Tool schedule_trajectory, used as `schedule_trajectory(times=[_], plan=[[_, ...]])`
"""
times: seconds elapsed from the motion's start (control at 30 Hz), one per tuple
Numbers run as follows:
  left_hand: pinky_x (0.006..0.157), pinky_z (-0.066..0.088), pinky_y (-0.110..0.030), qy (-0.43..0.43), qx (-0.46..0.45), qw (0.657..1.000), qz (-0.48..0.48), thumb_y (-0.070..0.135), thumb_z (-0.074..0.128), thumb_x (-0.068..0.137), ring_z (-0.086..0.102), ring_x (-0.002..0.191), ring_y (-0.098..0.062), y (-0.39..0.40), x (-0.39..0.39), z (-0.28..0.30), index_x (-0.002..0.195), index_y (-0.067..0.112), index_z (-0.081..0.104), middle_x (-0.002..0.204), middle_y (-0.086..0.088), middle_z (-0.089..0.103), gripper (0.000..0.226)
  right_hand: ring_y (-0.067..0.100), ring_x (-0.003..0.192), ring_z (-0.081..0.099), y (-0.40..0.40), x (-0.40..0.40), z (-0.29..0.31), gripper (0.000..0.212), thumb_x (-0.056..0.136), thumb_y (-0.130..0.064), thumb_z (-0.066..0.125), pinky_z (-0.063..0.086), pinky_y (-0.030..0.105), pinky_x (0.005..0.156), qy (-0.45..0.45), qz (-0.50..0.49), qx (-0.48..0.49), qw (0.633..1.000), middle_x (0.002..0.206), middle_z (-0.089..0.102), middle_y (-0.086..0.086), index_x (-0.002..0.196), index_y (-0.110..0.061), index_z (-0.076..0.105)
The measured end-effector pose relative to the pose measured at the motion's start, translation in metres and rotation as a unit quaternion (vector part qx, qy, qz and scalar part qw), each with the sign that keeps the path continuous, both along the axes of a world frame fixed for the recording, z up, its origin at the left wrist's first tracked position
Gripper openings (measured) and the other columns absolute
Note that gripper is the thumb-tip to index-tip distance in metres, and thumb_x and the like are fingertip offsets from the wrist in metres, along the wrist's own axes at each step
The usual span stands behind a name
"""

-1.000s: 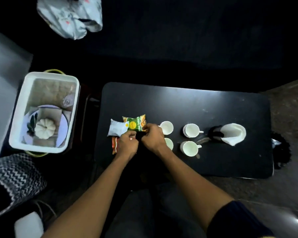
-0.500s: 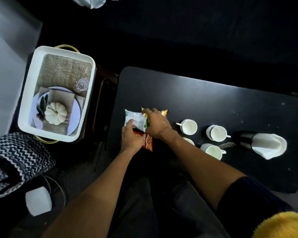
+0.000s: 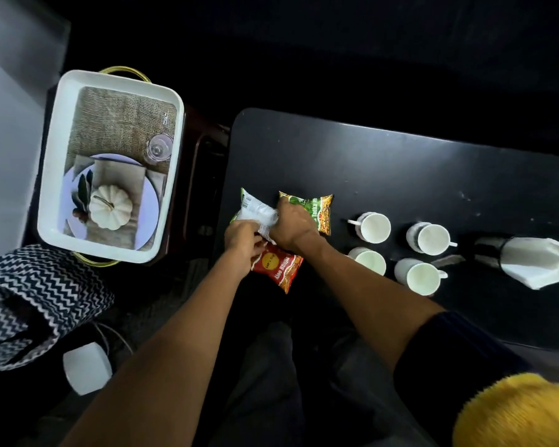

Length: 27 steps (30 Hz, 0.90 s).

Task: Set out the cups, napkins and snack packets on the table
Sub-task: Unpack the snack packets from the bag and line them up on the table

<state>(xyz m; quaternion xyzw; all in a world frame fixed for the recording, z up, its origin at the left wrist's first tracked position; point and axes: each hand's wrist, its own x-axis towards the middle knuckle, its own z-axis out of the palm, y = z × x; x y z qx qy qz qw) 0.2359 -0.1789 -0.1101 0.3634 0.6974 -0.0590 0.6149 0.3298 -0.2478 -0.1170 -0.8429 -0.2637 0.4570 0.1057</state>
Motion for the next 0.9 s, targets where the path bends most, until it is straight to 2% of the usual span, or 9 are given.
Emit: schedule_trajectory(times=[0.07, 0.17, 0.27, 0.4, 0.5, 0.6, 0.67, 0.73, 0.9], plan=[[0.078, 0.055, -0.037, -0.019, -0.036, 0.999, 0.030, 0.017, 0.056, 0.099, 0.067, 0.103, -0.027, 0.004, 0.000, -0.001, 0.130, 0.006, 0.059, 0.120, -0.014, 0.068, 0.033, 0.030, 0.099, 0.066, -0.001, 0.001, 0.002, 0.039, 0.087, -0.027, 0.070, 0.057, 0.040, 0.081, -0.042, 0.008, 0.013, 0.999, 0.111, 0.067, 0.010, 0.122, -0.014, 0.057], [0.078, 0.055, -0.036, -0.042, -0.029, 0.997, 0.049, 0.035, 0.065, 0.095, 0.068, 0.105, -0.026, 0.009, 0.000, -0.003, 0.130, 0.008, 0.061, 0.123, -0.014, 0.069, 0.044, 0.025, 0.086, 0.066, -0.006, -0.002, 0.006, 0.023, 0.086, -0.035, 0.070, 0.050, 0.032, 0.067, -0.100, 0.022, 0.096, 0.990, 0.094, 0.070, 0.002, 0.101, -0.020, 0.065], [0.081, 0.057, -0.040, -0.061, -0.047, 0.996, 0.054, 0.045, 0.072, 0.087, 0.068, 0.110, -0.028, 0.012, 0.007, -0.003, 0.129, 0.010, 0.063, 0.124, -0.013, 0.070, 0.056, 0.023, 0.088, 0.062, -0.012, -0.009, 0.012, 0.026, 0.078, -0.037, 0.076, 0.039, 0.028, 0.066, -0.088, 0.080, 0.160, 0.980, 0.089, 0.059, -0.004, 0.095, -0.021, 0.067], [0.071, 0.061, -0.039, -0.046, -0.030, 0.997, 0.054, 0.032, 0.082, 0.081, 0.072, 0.090, -0.030, 0.013, 0.014, -0.004, 0.129, 0.003, 0.059, 0.117, -0.018, 0.072, 0.060, 0.015, 0.093, 0.053, -0.018, -0.013, 0.025, 0.029, 0.069, -0.022, 0.073, 0.047, 0.028, 0.075, 0.001, 0.114, 0.200, 0.973, 0.099, 0.066, -0.004, 0.098, -0.020, 0.074], [0.093, 0.058, -0.050, -0.082, -0.035, 0.994, 0.065, 0.027, 0.078, 0.084, 0.071, 0.103, -0.036, 0.020, 0.012, -0.002, 0.116, 0.005, 0.069, 0.112, -0.017, 0.074, 0.040, 0.019, 0.096, 0.056, -0.028, -0.006, 0.030, 0.021, 0.065, -0.013, 0.065, 0.053, 0.034, 0.075, -0.028, 0.023, 0.203, 0.979, 0.091, 0.066, -0.005, 0.084, -0.019, 0.072], [0.089, 0.058, -0.046, -0.151, -0.042, 0.984, 0.087, 0.023, 0.071, 0.090, 0.074, 0.096, -0.032, 0.024, 0.006, 0.003, 0.111, 0.008, 0.072, 0.105, -0.012, 0.078, 0.026, 0.026, 0.111, 0.051, -0.036, 0.013, 0.024, 0.038, 0.069, -0.019, 0.071, 0.048, 0.037, 0.085, -0.139, -0.006, 0.129, 0.982, 0.112, 0.060, 0.004, 0.107, -0.018, 0.068], [0.084, 0.059, -0.043, -0.182, -0.046, 0.977, 0.104, 0.022, 0.069, 0.091, 0.076, 0.093, -0.028, 0.024, 0.005, 0.007, 0.110, 0.010, 0.073, 0.105, -0.010, 0.078, 0.023, 0.029, 0.119, 0.046, -0.041, 0.029, 0.015, 0.067, 0.067, -0.031, 0.076, 0.044, 0.042, 0.098, -0.174, 0.044, 0.047, 0.983, 0.127, 0.051, 0.009, 0.129, -0.016, 0.055], [0.083, 0.059, -0.042, -0.205, -0.051, 0.970, 0.117, 0.022, 0.068, 0.090, 0.076, 0.096, -0.028, 0.024, 0.006, 0.011, 0.111, 0.010, 0.073, 0.108, -0.011, 0.077, 0.024, 0.031, 0.126, 0.043, -0.045, 0.042, 0.006, 0.083, 0.066, -0.041, 0.079, 0.039, 0.044, 0.103, -0.182, 0.102, 0.001, 0.978, 0.136, 0.047, 0.010, 0.139, -0.017, 0.045], [0.109, 0.047, -0.053, -0.220, -0.052, 0.968, 0.110, 0.022, 0.064, 0.091, 0.062, 0.124, -0.040, 0.019, 0.016, 0.014, 0.135, 0.001, 0.060, 0.134, -0.023, 0.064, 0.049, 0.033, 0.125, 0.049, -0.052, 0.058, -0.016, 0.084, 0.070, -0.043, 0.079, 0.038, 0.046, 0.102, -0.156, 0.163, -0.021, 0.974, 0.135, 0.054, 0.012, 0.140, -0.015, 0.041]])
